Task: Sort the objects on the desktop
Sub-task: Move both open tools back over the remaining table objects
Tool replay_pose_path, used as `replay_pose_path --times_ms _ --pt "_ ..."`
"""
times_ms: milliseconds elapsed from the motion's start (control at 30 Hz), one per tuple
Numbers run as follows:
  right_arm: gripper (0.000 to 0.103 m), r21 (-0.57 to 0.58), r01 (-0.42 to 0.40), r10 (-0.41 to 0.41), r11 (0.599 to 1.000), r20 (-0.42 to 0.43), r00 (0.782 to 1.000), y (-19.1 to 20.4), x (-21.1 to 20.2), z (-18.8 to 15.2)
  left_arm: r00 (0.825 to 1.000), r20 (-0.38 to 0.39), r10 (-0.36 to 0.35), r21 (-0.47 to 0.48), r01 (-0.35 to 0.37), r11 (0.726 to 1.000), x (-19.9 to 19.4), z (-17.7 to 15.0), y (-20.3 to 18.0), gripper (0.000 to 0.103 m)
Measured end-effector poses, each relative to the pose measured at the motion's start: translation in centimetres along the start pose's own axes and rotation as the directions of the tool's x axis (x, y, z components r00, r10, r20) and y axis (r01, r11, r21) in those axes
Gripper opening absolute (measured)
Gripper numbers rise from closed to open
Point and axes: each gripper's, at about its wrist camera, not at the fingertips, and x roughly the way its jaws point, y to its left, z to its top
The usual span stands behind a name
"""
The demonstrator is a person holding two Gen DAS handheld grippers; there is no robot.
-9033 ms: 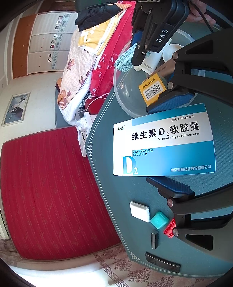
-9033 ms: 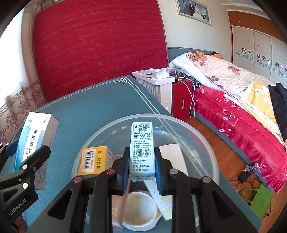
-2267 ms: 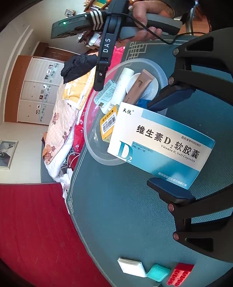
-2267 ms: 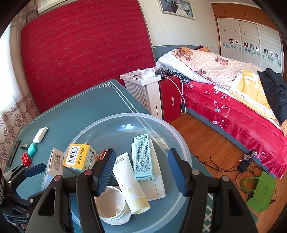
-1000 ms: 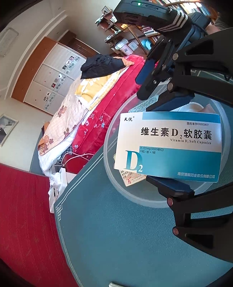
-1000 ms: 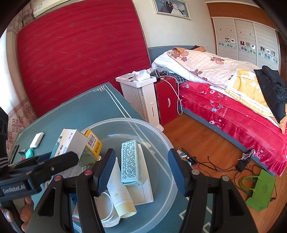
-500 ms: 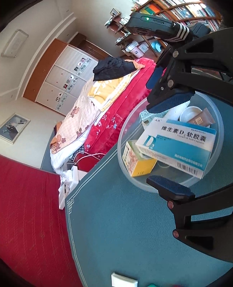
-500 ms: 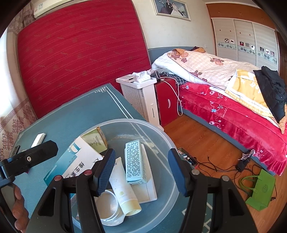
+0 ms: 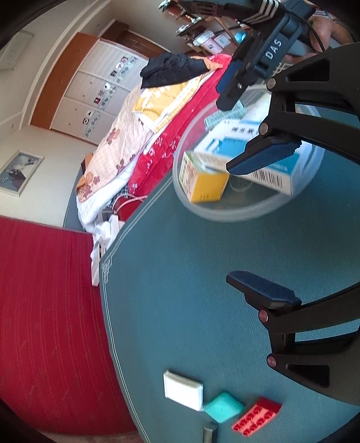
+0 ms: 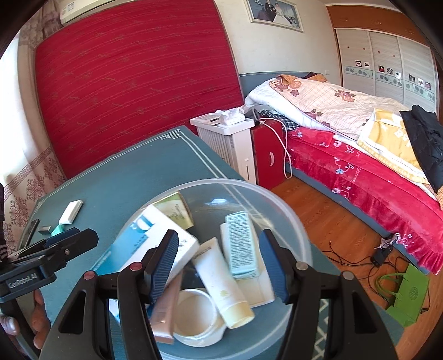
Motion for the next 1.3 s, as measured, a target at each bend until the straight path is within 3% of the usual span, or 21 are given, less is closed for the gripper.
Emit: replay_pose_path --times_ms 200,400,700,833,1067,1300 --pt "0.07 -0.02 -0.038 0.038 0.999 0.011 0.999 2.2 0.2 0.3 0.996 -0.001 0.092 -0.058 -0.092 0.994 -1.0 -0.2 3.8 0.075" --pt "0.072 -0.056 -0.079 0.08 0.995 0.01 0.997 4.7 0.4 0.4 0.982 -0.013 0.191 -0.161 -0.19 0.968 -1.8 -0.8 8.4 0.075" --pt "0.072 -0.113 -0.143 0.144 0.983 0.001 0.99 8.7 1.0 0.3 0.918 -0.046 0.395 -0.321 -0.388 0.864 -3.2 -2.0 14.6 0.075" --pt "0.073 -0.131 -0.174 0.173 0.976 -0.017 0.985 10.3 1.5 0.0 0.91 -0.069 0.408 -0.372 -0.403 0.836 -3.0 -2.5 16.6 0.075" --pt "0.073 -0.157 -0.216 0.21 0.964 -0.054 0.976 12.6 2.8 -0.6 0.869 -0.098 0.486 -0.364 -0.486 0.795 -2.5 -2.8 18.0 0.075" --pt "0.074 -0.186 -0.251 0.241 0.95 -0.076 0.968 15.4 4.1 -0.7 0.871 -0.124 0.475 -0.396 -0.483 0.781 -2.2 -3.2 19.0 0.075"
